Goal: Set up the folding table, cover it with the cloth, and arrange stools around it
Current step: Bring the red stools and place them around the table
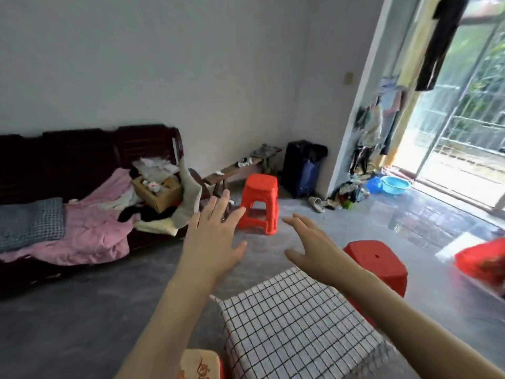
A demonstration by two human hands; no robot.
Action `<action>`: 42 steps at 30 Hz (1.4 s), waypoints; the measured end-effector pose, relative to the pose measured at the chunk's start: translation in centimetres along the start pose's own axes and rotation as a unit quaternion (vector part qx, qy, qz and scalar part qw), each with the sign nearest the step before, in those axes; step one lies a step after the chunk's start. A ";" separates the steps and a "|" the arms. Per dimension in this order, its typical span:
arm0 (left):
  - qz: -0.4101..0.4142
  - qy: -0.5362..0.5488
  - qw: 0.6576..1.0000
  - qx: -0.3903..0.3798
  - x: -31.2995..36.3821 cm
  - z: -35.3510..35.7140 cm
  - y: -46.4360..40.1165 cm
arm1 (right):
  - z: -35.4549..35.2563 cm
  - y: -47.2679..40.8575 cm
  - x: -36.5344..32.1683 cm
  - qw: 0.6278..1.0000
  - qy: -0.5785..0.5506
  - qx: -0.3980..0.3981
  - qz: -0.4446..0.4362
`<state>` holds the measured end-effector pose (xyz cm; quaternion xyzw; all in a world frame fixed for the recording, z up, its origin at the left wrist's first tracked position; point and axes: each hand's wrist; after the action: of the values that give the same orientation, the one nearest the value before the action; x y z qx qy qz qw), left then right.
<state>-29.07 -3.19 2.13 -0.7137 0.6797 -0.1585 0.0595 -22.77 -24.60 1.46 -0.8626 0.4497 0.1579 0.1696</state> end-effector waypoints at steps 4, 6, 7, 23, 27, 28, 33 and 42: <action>0.088 0.027 0.995 0.045 6.9 -4.9 -1.4 | -7.7 5.6 0.2 0.995 0.018 0.086 0.040; 0.126 0.048 0.990 0.044 10.2 -6.5 -1.1 | -10.5 9.3 0.3 0.989 0.029 0.125 0.068; 0.146 0.058 0.987 0.043 11.7 -7.2 -0.7 | -11.6 11.2 0.2 0.986 0.035 0.138 0.083; 0.423 0.130 0.896 -0.017 30.8 -7.6 14.1 | -16.0 40.8 -1.7 0.894 0.062 0.305 0.323; 0.473 0.136 0.870 -0.032 36.7 -9.1 18.6 | -18.0 49.3 -1.8 0.862 0.068 0.341 0.369; 0.483 0.143 0.863 -0.034 38.3 -9.5 19.8 | -18.4 51.6 -1.7 0.854 0.072 0.347 0.380; 0.549 0.120 0.827 -0.014 47.2 -10.2 26.4 | -19.9 63.1 -1.6 0.832 0.090 0.331 0.436; 0.614 0.142 0.774 -0.062 62.4 -9.5 37.0 | -23.8 81.5 -1.0 0.774 0.107 0.360 0.509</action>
<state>-65.61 -66.23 9.05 -0.1160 0.9826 -0.1452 0.0030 -88.07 -78.05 10.87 -0.3947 0.8624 -0.0454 0.3136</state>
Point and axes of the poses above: each hand's wrist, its own y-axis away from the middle knuckle, its own z-axis out of the palm, x = y × z, and after that the axes turned 1 degree about -y, right-handed
